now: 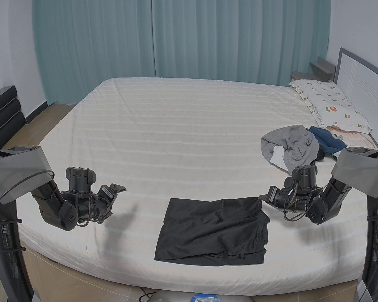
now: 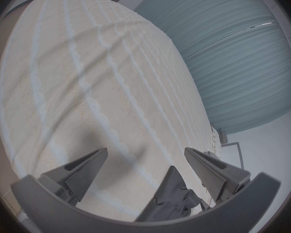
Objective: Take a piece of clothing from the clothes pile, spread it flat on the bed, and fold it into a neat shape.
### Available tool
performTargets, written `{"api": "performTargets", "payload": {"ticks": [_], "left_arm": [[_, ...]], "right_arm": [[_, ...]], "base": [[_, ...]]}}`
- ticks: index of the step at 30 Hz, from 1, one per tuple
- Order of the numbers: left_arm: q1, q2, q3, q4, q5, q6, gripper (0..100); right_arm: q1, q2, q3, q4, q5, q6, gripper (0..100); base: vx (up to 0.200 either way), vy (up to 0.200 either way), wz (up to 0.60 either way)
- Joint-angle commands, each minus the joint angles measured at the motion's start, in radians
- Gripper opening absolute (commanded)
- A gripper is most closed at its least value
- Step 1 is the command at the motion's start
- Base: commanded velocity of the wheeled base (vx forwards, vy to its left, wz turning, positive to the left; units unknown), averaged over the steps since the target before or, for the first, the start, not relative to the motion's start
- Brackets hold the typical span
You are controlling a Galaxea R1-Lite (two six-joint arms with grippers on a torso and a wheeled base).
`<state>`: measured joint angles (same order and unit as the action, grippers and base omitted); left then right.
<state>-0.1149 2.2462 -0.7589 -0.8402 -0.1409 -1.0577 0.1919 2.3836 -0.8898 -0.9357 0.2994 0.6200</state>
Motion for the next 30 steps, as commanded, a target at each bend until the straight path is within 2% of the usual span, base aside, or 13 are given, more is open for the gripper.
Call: {"api": "performTargets", "payload": {"ticks": [1,8,12,20,21,30], "left_arm": [[0.0,0.0,0.0,0.0,0.0,-0.001,100],[0.0,0.001,0.0,0.0,0.0,-0.001,100],[0.0,0.001,0.0,0.0,0.0,-0.001,100],[0.0,0.001,0.0,0.0,0.0,-0.001,100],[0.0,0.001,0.0,0.0,0.0,-0.001,100],[0.0,0.001,0.0,0.0,0.0,-0.001,100]], "right_arm": [[-0.016,-0.004,0.011,0.002,0.0,0.0,0],[-0.037,-0.003,0.015,0.045,-0.002,0.0,0],[-0.06,-0.009,0.011,0.117,-0.005,-0.013,0],[-0.063,-0.011,0.022,0.11,-0.002,-0.016,0],[-0.063,-0.015,0.032,0.103,0.0,-0.016,100],[-0.048,-0.19,0.229,0.037,0.047,-0.026,100]], "base": [[0.0,0.0,0.0],[0.0,0.0,0.0],[0.0,0.0,0.0],[0.0,0.0,0.0],[0.0,0.0,0.0],[0.0,0.0,0.0]]}}
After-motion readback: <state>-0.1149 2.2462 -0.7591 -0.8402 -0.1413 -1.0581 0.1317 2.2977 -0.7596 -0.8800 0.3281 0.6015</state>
